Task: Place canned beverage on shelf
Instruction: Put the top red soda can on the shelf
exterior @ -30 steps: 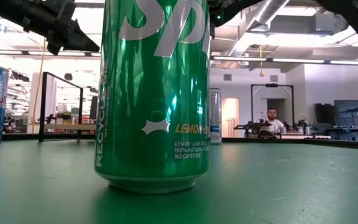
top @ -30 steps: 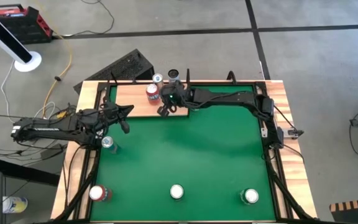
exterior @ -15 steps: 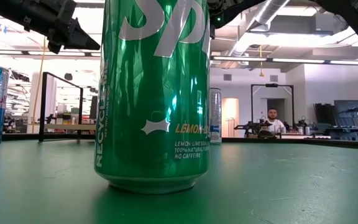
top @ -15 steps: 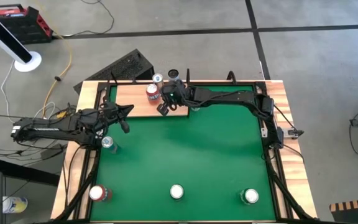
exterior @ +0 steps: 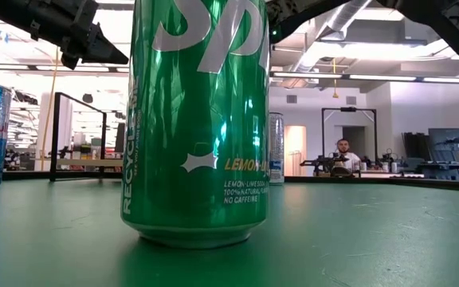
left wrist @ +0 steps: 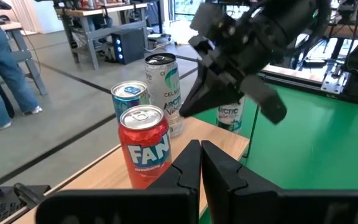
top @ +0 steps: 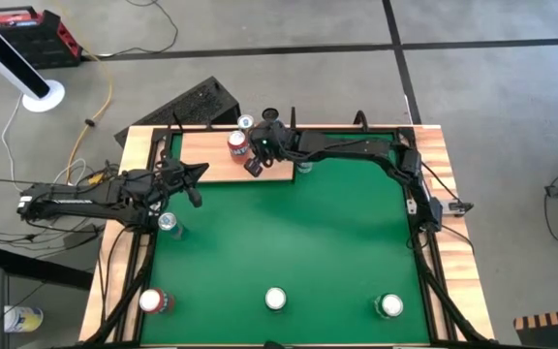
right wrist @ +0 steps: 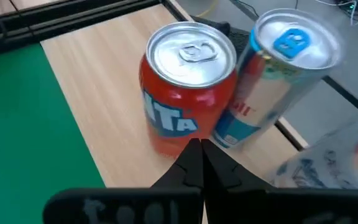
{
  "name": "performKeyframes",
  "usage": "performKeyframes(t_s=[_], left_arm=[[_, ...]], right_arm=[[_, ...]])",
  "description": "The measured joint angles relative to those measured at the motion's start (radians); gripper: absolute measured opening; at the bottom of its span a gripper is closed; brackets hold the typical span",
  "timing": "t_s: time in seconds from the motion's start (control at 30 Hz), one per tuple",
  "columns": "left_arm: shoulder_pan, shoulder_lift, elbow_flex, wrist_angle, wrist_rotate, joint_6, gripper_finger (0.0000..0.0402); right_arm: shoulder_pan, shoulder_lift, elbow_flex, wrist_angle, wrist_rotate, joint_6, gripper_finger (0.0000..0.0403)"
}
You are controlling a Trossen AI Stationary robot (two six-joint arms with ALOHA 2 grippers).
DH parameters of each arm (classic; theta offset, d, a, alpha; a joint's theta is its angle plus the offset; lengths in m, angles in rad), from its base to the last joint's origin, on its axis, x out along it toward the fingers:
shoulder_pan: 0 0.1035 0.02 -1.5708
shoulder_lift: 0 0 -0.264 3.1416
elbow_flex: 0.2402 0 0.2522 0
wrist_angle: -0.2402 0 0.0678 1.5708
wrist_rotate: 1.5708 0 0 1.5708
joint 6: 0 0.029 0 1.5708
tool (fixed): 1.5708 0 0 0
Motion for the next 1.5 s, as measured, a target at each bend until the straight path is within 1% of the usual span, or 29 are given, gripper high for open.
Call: performKeyframes(t_s=[0.17,0.33,0.6,0.67,0.73,0.83,0.9,1.5], left_arm=[[0.0,0.0,0.0,0.0,0.0,0.0,0.0],[0.0,0.0,0.0,0.013,-0.019,0.003,0.0],[0.0,0.0,0.0,0.03,-0.009,0.008,0.0],[0.0,0.0,0.0,0.033,-0.009,0.008,0.0],[0.0,-0.001,0.0,0.031,-0.009,0.008,0.0],[0.0,-0.001,0.004,0.023,0.012,0.006,0.0],[0.0,-0.001,0.004,0.016,0.034,-0.001,0.0],[0.0,0.0,0.005,-0.007,0.044,-0.01,0.0]], right_arm=[[-0.012,-0.003,0.002,0.03,-0.014,-0.002,0.0015],[-0.013,-0.002,0.002,0.018,-0.018,-0.016,0.0015],[-0.011,-0.001,0.002,0.017,-0.015,-0.021,0.0015],[-0.003,0.023,0.004,0.043,-0.012,-0.021,0.0015],[0.0,0.033,0.0,0.018,-0.015,-0.02,0.0015],[0.015,0.057,0.005,0.049,-0.001,-0.021,0.0015],[0.016,0.057,0.0,0.01,0.011,-0.02,0.0015],[-0.003,0.062,0.001,0.147,0.015,-0.035,0.0015]])
